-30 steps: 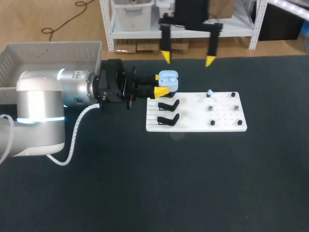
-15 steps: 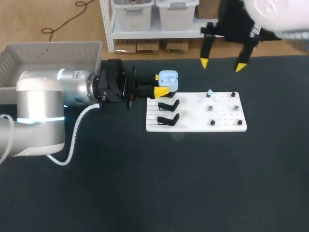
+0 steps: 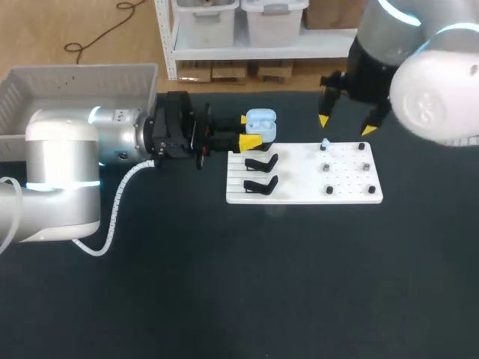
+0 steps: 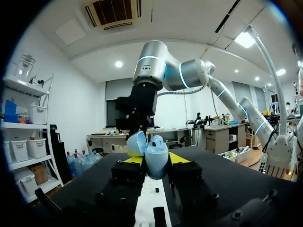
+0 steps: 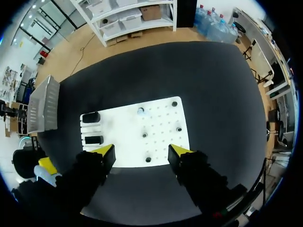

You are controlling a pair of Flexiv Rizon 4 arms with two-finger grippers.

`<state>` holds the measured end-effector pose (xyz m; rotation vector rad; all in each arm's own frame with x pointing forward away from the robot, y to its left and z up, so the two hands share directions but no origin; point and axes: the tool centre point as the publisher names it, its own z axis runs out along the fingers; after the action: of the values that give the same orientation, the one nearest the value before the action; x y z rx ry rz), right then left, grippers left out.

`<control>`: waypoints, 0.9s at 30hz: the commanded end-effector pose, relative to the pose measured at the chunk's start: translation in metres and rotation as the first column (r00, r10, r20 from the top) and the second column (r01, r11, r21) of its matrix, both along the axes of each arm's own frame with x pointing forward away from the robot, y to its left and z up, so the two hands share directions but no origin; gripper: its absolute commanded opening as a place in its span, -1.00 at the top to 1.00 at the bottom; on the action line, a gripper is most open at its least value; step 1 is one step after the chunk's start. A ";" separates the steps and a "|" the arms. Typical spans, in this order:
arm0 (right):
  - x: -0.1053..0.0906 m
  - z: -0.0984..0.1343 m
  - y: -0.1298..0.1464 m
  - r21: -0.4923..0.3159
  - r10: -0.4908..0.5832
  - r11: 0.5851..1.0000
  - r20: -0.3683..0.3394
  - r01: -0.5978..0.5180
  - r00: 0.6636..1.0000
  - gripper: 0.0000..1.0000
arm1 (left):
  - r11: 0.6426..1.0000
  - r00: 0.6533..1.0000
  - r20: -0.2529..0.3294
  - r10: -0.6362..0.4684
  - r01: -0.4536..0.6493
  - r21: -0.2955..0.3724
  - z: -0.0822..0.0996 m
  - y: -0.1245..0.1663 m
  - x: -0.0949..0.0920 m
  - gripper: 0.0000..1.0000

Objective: Pick up each earbud case from the left stands, insert the matching earbuds, close the lid, and place the case in the box.

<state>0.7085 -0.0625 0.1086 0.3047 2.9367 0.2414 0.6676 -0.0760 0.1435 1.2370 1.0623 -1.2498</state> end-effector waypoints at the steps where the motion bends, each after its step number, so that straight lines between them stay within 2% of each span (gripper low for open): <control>1: 0.016 -0.019 0.005 -0.018 -0.020 1.000 -0.032 0.020 0.999 -0.36 | 1.000 1.000 0.001 -0.001 0.001 -0.002 -0.001 0.000 0.001 1.00; 14: 0.034 -0.059 0.005 0.025 -0.168 0.985 -0.065 0.170 0.984 -0.14 | 1.000 1.000 0.001 -0.001 0.001 -0.002 -0.001 0.000 0.001 1.00; 23: 0.045 -0.080 0.012 0.053 -0.188 0.980 -0.080 0.192 0.979 -0.14 | 1.000 1.000 0.001 -0.001 0.001 -0.002 -0.001 0.000 0.001 1.00; 27: 0.049 -0.084 0.015 0.056 -0.176 0.982 -0.071 0.181 0.982 0.00 | 1.000 1.000 0.001 -0.001 0.001 -0.002 -0.001 0.000 0.001 1.00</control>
<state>0.7530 -0.0496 0.0286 0.5931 2.9449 0.3055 0.6676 -0.0760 0.1435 1.2371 1.0623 -1.2499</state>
